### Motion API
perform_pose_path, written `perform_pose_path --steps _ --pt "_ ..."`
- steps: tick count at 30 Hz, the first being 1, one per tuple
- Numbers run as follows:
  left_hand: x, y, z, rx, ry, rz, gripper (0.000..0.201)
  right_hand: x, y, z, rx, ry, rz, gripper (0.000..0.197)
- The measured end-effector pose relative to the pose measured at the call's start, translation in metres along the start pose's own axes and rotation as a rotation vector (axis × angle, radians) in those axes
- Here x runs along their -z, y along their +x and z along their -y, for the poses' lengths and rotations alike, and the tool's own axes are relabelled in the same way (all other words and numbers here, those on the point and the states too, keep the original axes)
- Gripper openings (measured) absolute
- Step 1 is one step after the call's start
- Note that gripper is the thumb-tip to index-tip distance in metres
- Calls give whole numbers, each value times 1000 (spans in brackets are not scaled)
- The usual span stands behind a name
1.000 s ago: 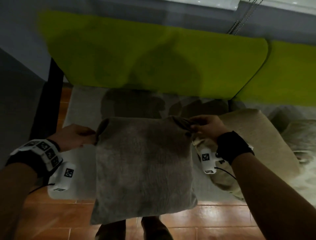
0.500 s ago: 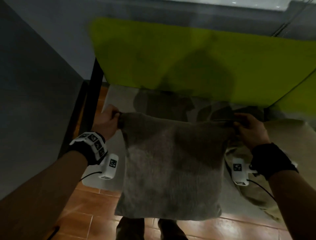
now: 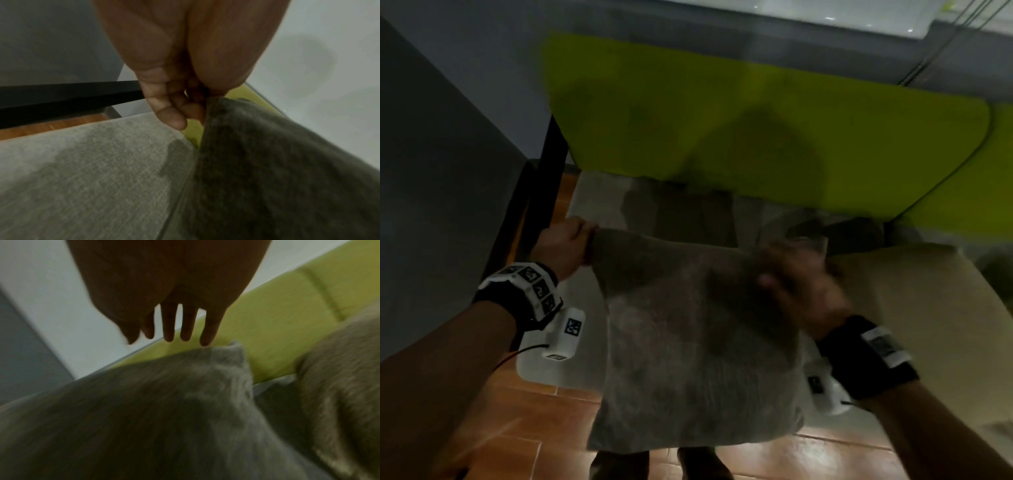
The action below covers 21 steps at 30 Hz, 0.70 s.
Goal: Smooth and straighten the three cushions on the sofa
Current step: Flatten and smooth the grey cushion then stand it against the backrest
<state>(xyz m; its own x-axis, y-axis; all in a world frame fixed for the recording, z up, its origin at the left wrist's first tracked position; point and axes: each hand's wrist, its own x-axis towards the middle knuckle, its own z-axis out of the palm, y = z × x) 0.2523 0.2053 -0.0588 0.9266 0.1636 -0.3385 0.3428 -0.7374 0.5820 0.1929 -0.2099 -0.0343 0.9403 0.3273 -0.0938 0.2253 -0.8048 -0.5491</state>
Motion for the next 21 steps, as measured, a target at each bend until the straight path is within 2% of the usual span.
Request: perform_pose_path --steps 2,3,6,8,10,11,12,14,15,18,21 --pt "-4 6 -6 64 52 -29 37 -25 -6 20 -28 -70 306 85" --pt "-4 8 -8 99 62 -51 37 -37 -7 26 -85 -137 378 88" --pt "-1 13 -10 174 -32 -154 42 -47 -7 28 -169 -255 279 82" --pt "-9 -1 -21 38 18 -199 47 -47 -11 25 -90 -284 193 76" --pt "-31 -29 -34 -218 55 -117 66 -52 -21 17 -29 -299 211 73" --pt "-44 -47 -45 -307 102 -40 74 -54 -24 12 -37 -293 252 73" --pt "-60 -60 -48 -337 174 55 80 -57 -27 7 -62 -289 299 74" --pt "-92 -76 -48 -230 316 249 86 -66 -31 -3 -104 -302 378 75" --pt "-107 -80 -44 -165 355 299 90 -71 -32 -6 -115 -307 398 75" --pt "-131 -72 -25 -115 425 365 96 -90 -31 -13 -162 -296 417 74" --pt "-136 -45 -15 -84 489 465 96 -111 -21 -23 -298 -204 412 75"
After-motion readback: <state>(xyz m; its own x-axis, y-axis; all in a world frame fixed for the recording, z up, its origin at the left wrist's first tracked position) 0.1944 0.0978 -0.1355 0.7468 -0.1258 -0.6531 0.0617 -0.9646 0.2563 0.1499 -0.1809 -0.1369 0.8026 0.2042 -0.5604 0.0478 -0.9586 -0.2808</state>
